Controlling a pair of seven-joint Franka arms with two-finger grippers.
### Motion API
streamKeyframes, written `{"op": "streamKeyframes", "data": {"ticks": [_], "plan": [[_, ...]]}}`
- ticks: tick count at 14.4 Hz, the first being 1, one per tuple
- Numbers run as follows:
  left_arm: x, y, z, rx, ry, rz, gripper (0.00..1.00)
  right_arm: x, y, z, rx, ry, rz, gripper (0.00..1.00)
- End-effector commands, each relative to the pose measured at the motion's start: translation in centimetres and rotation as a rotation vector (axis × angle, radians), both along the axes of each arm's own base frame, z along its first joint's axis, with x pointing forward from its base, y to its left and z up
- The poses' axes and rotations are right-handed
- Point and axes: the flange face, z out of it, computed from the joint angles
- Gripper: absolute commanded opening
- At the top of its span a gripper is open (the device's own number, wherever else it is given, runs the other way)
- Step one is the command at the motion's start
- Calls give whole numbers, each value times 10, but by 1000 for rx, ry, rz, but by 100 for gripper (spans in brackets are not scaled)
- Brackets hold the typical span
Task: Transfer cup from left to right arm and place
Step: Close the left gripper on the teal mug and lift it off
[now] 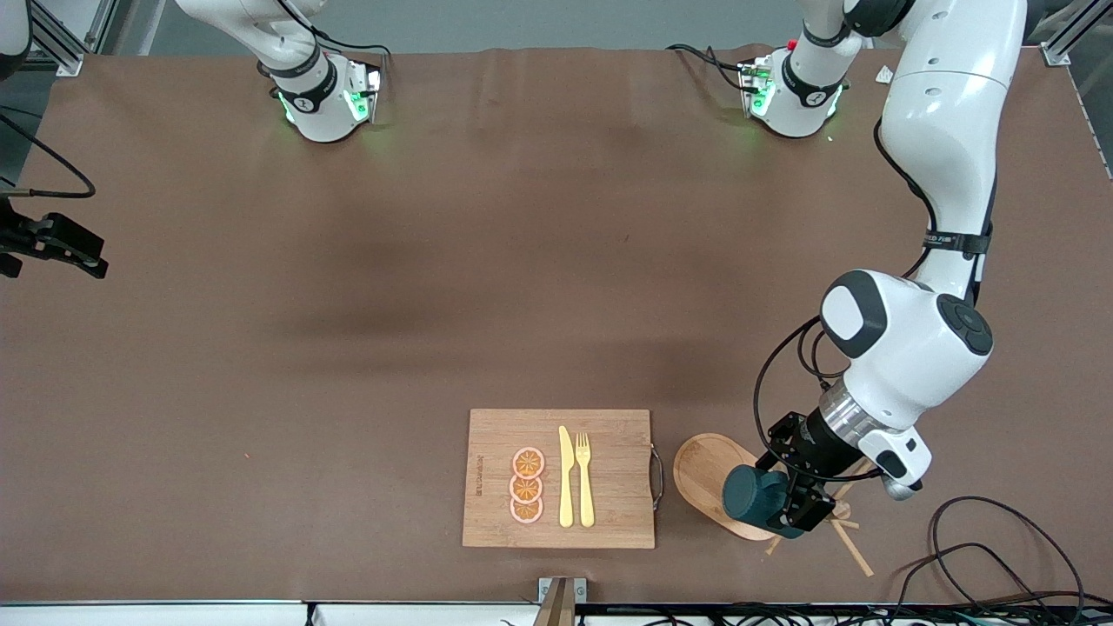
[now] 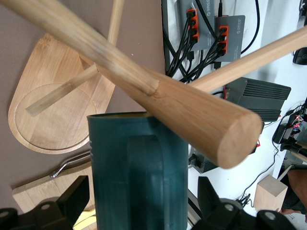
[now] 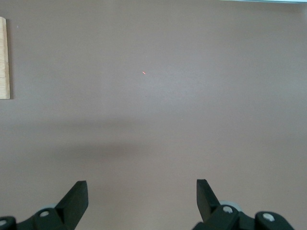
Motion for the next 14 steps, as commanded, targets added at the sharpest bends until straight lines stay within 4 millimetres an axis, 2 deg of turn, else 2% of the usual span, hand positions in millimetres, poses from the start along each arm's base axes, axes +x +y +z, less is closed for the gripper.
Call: {"op": "streamKeyframes", "data": {"ticks": [1,4,6,8,9,14], "plan": [[6,-2,-2,-7,-30,3,89,-1,1,0,-4,6,12,100],[6,-3,-12,-6,-19,3,81,-1,2,0,-4,6,14,100],[4,-4,-13,-7,-15,3,64,-1,1,1,-4,4,12,100],[3,-9,-5,-10,-22,3,54,-1,0,1,-4,4,11,100],[3,-10,-1,-12,-27,1,53,-1,1,1,-4,4,12,100],[-23,-59,60,-12,-47,-101,52,-1,1,1,-4,3,8,100]]}}
